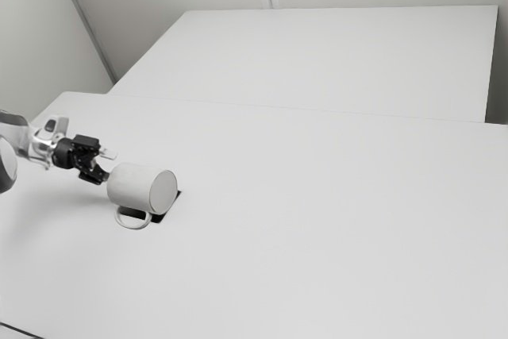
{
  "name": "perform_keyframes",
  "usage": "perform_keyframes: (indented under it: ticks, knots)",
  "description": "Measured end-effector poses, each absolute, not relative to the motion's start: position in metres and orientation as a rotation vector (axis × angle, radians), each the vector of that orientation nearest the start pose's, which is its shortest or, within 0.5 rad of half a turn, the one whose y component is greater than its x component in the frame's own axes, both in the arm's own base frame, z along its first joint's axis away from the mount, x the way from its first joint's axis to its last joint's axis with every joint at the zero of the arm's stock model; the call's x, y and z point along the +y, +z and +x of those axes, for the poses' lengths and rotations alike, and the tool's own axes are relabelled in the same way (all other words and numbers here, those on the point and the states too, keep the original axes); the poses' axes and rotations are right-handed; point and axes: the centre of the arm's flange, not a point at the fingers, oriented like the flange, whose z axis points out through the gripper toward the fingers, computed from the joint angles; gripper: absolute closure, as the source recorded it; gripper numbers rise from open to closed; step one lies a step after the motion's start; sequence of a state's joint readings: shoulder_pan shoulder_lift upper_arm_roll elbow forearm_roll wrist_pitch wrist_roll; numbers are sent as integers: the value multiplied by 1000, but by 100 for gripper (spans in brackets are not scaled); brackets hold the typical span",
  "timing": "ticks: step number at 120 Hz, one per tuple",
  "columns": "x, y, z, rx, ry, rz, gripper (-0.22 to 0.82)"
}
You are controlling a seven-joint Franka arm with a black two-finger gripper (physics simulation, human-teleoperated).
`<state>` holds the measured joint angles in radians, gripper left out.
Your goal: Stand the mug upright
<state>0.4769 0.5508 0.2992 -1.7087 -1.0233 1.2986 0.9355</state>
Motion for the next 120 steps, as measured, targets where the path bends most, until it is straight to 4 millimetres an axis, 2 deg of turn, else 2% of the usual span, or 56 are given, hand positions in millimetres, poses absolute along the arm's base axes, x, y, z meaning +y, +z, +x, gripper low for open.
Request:
perform_keyframes:
  ticks: [15, 34, 47, 60, 81, 88, 99, 114, 120]
  knots:
    - [306, 286, 500, 74, 126, 1890, 2]
    - [302, 287, 501, 32, 143, 1878, 43]
    - [302, 285, 500, 17, 153, 1875, 60]
    - [301, 283, 500, 6, 163, 1872, 69]
    - [298, 291, 501, -18, 196, 1857, 75]
    - [294, 306, 499, -35, 218, 1850, 76]
    - [280, 344, 492, -79, 255, 1852, 77]
    - [242, 403, 501, -209, 231, 1960, 78]
    - [226, 421, 505, -263, 195, 2036, 78]
